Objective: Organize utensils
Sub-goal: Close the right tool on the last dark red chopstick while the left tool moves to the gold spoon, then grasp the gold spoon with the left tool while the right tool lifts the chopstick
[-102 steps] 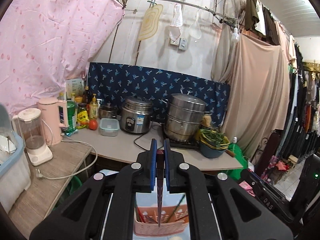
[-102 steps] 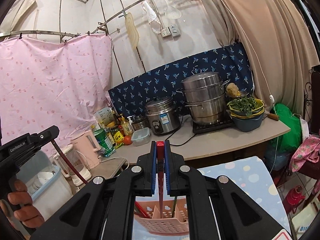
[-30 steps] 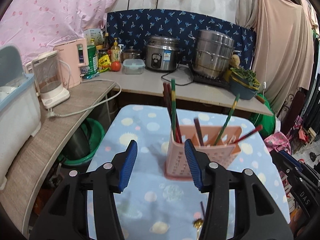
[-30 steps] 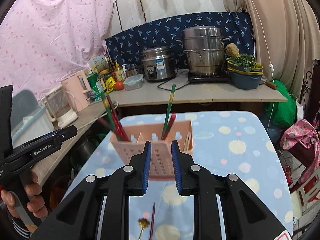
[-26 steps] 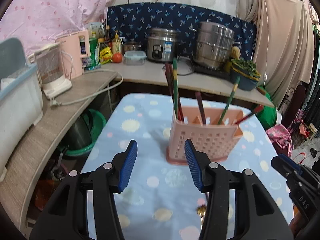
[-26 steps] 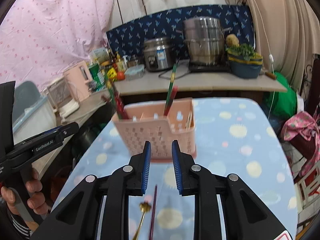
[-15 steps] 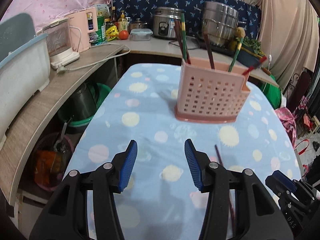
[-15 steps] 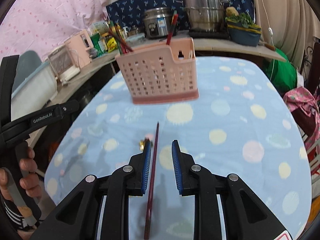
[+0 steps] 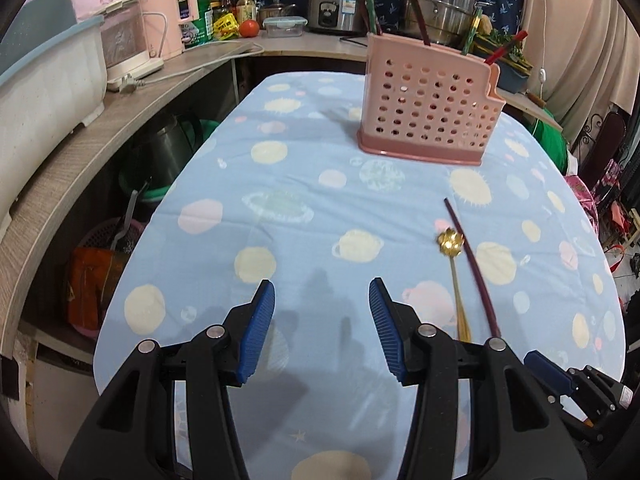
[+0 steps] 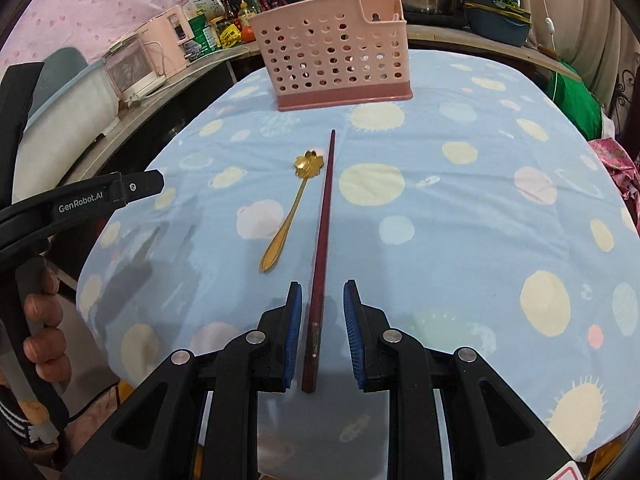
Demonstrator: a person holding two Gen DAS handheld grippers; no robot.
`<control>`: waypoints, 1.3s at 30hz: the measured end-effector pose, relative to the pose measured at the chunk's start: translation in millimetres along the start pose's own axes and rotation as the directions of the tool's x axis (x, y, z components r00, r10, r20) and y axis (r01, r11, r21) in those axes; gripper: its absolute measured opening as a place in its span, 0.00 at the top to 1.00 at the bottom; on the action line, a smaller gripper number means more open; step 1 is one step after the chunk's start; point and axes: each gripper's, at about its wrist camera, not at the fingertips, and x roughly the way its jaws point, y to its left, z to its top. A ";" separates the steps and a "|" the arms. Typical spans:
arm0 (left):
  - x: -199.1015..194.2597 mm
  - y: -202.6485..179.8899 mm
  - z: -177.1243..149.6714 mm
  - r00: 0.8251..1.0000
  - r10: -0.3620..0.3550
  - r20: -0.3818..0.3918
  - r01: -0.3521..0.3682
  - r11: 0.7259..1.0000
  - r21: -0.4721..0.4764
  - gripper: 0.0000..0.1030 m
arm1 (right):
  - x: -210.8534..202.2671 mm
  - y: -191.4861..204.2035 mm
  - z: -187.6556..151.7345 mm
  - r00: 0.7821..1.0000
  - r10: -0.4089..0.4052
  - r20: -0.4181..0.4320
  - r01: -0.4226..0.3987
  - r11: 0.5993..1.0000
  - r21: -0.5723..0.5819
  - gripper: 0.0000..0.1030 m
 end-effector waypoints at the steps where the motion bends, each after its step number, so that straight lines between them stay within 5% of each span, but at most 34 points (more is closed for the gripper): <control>1: 0.8 1.1 -1.8 1.000 0.002 -0.005 -0.002 1.000 -0.001 0.55 | 1.9 0.8 -2.7 1.000 0.000 -0.007 0.000 1.000 0.000 0.79; 12: 10.8 3.3 -18.6 0.999 0.016 -0.050 -0.016 1.000 0.001 0.54 | 6.9 6.5 -13.6 1.000 -0.031 -0.004 0.030 0.999 -0.021 0.79; 18: 12.1 -1.9 -21.6 0.998 0.007 -0.062 -0.006 1.000 0.010 0.52 | 6.3 1.3 -15.3 0.998 -0.064 0.011 0.064 0.998 -0.015 0.93; 23: 11.5 -13.3 -24.6 0.998 -0.018 -0.068 0.020 1.000 0.023 0.40 | 2.2 -8.2 -14.4 0.998 -0.055 0.015 0.055 0.998 0.025 0.93; 39: 34.2 -74.7 -32.0 0.978 -0.153 -0.142 0.163 0.985 0.061 0.38 | -7.9 -44.2 -10.3 0.998 -0.044 0.034 0.040 0.993 0.109 0.93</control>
